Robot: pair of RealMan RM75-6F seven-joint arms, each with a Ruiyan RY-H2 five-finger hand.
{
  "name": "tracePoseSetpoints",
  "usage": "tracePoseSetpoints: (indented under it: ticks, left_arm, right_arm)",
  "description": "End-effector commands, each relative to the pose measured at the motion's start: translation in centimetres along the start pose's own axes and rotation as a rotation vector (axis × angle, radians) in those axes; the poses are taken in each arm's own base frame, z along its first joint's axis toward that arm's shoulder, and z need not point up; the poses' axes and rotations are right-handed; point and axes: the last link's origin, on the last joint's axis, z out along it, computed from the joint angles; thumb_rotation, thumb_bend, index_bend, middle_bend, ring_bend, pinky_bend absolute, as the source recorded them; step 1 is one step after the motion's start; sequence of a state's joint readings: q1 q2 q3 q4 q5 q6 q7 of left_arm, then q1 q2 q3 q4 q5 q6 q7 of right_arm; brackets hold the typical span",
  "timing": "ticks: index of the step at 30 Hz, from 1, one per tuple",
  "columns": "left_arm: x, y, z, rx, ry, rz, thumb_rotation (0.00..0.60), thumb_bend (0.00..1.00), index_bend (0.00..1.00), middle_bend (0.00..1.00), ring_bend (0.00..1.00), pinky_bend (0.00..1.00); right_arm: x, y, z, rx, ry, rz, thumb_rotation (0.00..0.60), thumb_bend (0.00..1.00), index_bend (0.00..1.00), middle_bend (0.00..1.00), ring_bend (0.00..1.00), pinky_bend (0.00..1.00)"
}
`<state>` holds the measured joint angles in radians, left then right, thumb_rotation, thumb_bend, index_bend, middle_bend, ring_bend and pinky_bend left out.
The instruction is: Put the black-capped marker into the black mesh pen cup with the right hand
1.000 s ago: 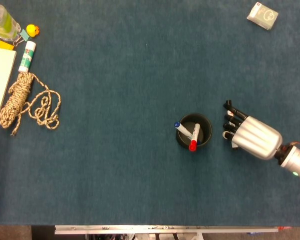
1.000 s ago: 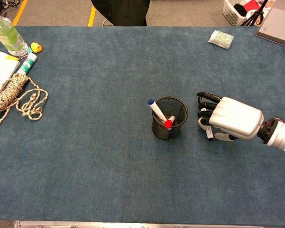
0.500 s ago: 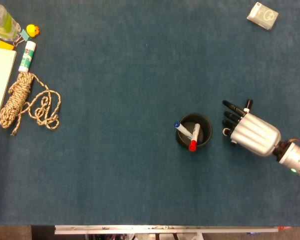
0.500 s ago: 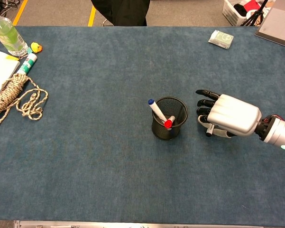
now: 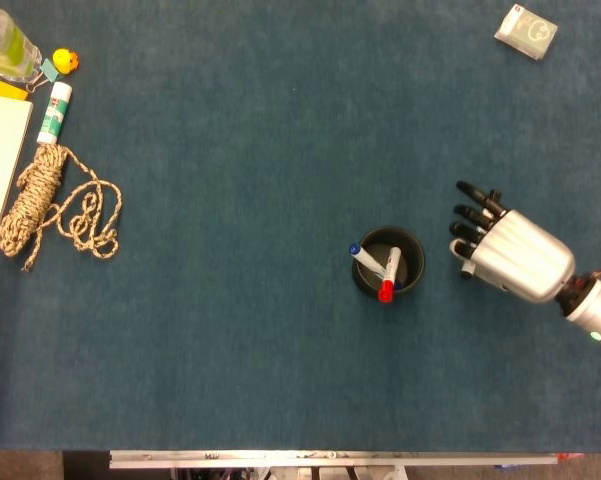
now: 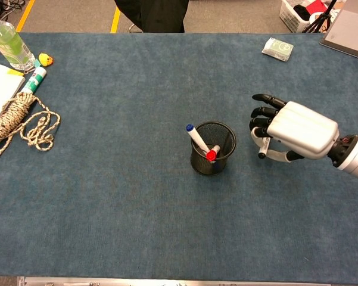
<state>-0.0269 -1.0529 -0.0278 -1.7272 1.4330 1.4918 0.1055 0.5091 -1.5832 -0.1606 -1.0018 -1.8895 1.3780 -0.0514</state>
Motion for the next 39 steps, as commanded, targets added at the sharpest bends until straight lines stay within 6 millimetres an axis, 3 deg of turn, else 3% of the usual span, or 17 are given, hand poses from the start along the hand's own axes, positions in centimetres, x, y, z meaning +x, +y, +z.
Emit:
tracePoseSetpoints:
  ticks: [1, 7, 13, 22, 34, 37, 39]
  left_arm:
    - [0.0, 0.1, 0.0, -0.002, -0.002, 0.002, 0.6, 0.31, 0.27, 0.27, 0.29, 0.17]
    - [-0.2, 0.5, 0.2, -0.01, -0.009, 0.003, 0.6, 0.31, 0.27, 0.27, 0.29, 0.17]
    - [-0.2, 0.8, 0.1, -0.013, -0.011, 0.005, 0.6, 0.31, 0.27, 0.27, 0.29, 0.17]
    - [-0.3, 0.7, 0.0, -0.006, -0.022, 0.004, 0.6, 0.31, 0.27, 0.27, 0.29, 0.17]
    - [-0.6, 0.4, 0.1, 0.002, -0.032, 0.002, 0.6, 0.31, 0.27, 0.27, 0.29, 0.17]
    - [-0.7, 0.4, 0.2, 0.002, -0.036, -0.001, 0.6, 0.31, 0.27, 0.27, 0.29, 0.17]
    - [-0.8, 0.5, 0.3, 0.0, -0.039, 0.0, 0.6, 0.31, 0.27, 0.27, 0.29, 0.17]
  right_arm:
    - [3.8, 0.9, -0.1, -0.08, 0.124, 0.178, 0.6, 0.28, 0.69, 0.45, 0.25, 0.08]
    - [9.1, 0.4, -0.1, -0.079, 0.247, 0.449, 0.6, 0.28, 0.7, 0.46, 0.25, 0.08]
    - [11.3, -1.2, 0.3, -0.049, 0.271, 0.731, 0.6, 0.28, 0.71, 0.47, 0.25, 0.08]
    - [9.9, -3.8, 1.3, -0.016, 0.179, 0.978, 0.6, 0.28, 0.71, 0.47, 0.25, 0.08]
    - [7.8, -4.6, 3.1, -0.027, 0.156, 1.091, 0.6, 0.29, 0.71, 0.45, 0.24, 0.08]
    - [7.2, -4.7, 3.4, -0.016, 0.137, 1.096, 0.6, 0.3, 0.64, 0.4, 0.2, 0.05]
    - [6.8, -4.6, 3.5, -0.013, 0.13, 1.093, 0.6, 0.31, 0.54, 0.35, 0.16, 0.03]
